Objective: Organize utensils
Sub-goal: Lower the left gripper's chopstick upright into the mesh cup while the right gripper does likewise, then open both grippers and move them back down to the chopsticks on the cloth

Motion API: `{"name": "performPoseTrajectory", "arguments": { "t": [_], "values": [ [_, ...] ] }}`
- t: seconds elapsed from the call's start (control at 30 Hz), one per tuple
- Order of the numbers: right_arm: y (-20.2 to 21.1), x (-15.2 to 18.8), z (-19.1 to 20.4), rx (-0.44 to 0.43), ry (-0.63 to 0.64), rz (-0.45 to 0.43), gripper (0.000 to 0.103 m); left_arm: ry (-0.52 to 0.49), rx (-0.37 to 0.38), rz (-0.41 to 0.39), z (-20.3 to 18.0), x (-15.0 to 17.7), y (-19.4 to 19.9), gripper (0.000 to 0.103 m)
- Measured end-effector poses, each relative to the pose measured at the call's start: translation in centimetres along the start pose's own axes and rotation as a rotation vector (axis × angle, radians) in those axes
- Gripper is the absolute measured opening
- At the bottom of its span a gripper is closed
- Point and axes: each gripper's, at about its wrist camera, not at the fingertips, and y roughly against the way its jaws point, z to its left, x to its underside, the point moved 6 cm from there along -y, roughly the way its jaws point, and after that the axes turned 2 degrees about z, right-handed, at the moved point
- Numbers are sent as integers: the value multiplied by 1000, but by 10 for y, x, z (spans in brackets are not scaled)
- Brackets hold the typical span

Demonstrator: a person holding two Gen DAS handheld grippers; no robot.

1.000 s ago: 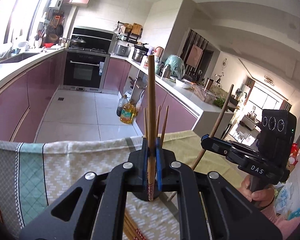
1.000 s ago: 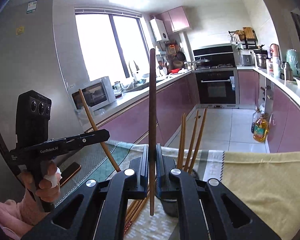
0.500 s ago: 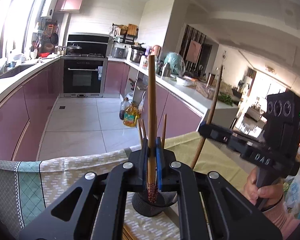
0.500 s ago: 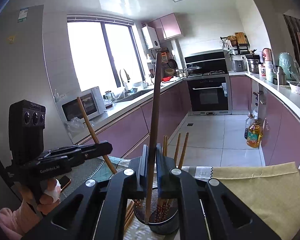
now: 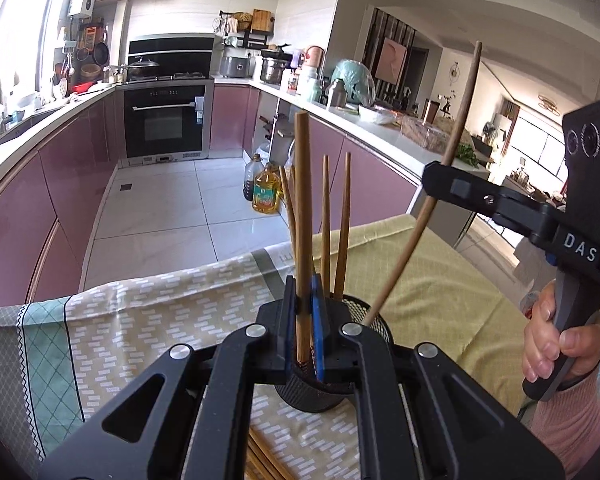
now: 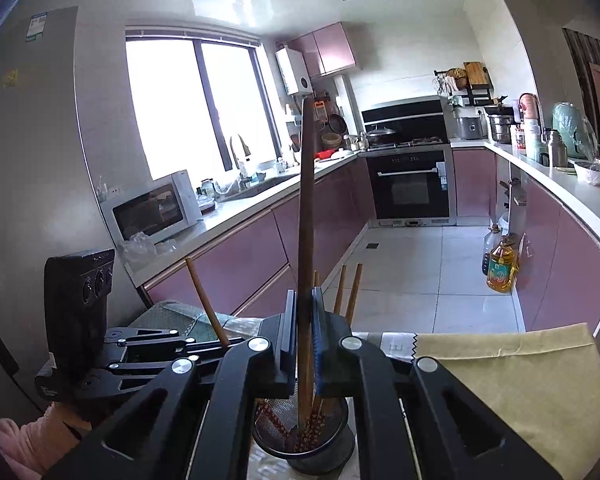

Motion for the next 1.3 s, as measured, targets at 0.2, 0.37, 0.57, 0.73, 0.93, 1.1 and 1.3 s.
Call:
{"name": "performPoseTrajectory", "arguments": {
  "t": [0.2,0.37,0.57,0.73,0.93,1.1,1.3],
  "values": [
    [-23,19,-11,1,-37,126,6,-3,15,49,4,9,-13,8],
    [-45,35,-13,-9,-42,244,6,-1,24,70,6,11,-21,8],
    [-59,45,-15,9,-66,273,8,10,8,90,11,9,-33,8],
    [-59,46,-21,23,-94,242,29,33,-7,86,17,12,-35,14],
    [-41,46,-16,56,-70,172,38,34,-69,19,26,24,-12,31],
    [-10,56,12,20,0,103,42,48,-123,-25,40,49,18,42],
    [-9,99,60,-103,81,182,47,51,-190,35,55,99,28,49]
  ]
}}
